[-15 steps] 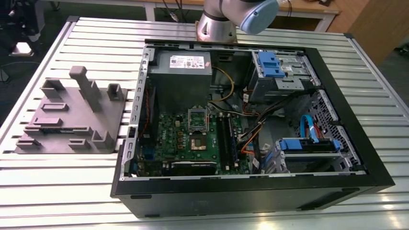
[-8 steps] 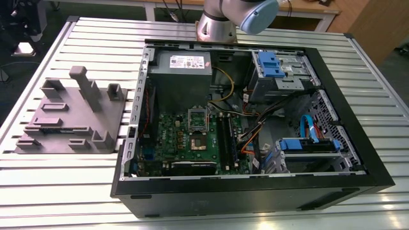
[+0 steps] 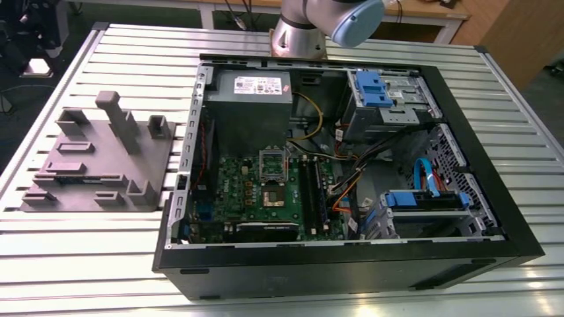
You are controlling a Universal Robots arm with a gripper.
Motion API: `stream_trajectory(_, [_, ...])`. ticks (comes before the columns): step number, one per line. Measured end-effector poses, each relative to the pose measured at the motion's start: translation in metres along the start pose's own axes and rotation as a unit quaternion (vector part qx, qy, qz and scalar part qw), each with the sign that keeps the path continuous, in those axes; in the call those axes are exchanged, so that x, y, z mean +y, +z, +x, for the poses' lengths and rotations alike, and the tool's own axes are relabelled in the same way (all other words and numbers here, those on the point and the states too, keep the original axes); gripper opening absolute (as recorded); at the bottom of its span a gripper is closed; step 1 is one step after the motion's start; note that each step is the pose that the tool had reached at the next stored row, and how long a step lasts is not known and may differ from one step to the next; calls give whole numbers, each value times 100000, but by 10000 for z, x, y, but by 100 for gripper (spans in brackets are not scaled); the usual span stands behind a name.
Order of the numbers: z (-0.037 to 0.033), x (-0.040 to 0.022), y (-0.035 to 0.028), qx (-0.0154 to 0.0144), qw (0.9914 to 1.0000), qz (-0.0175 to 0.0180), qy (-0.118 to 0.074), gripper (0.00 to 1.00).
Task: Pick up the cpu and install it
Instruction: 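Pick up the cpu and move it towards the insertion slot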
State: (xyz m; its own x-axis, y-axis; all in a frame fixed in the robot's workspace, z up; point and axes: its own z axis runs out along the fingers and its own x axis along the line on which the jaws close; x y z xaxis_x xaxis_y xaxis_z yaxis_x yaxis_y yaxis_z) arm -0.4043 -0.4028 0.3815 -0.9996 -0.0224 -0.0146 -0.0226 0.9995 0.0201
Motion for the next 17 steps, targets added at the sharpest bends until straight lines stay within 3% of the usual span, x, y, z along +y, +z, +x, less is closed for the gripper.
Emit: stream_trajectory(17, [-153, -3, 2, 2, 100000, 2, 3, 47])
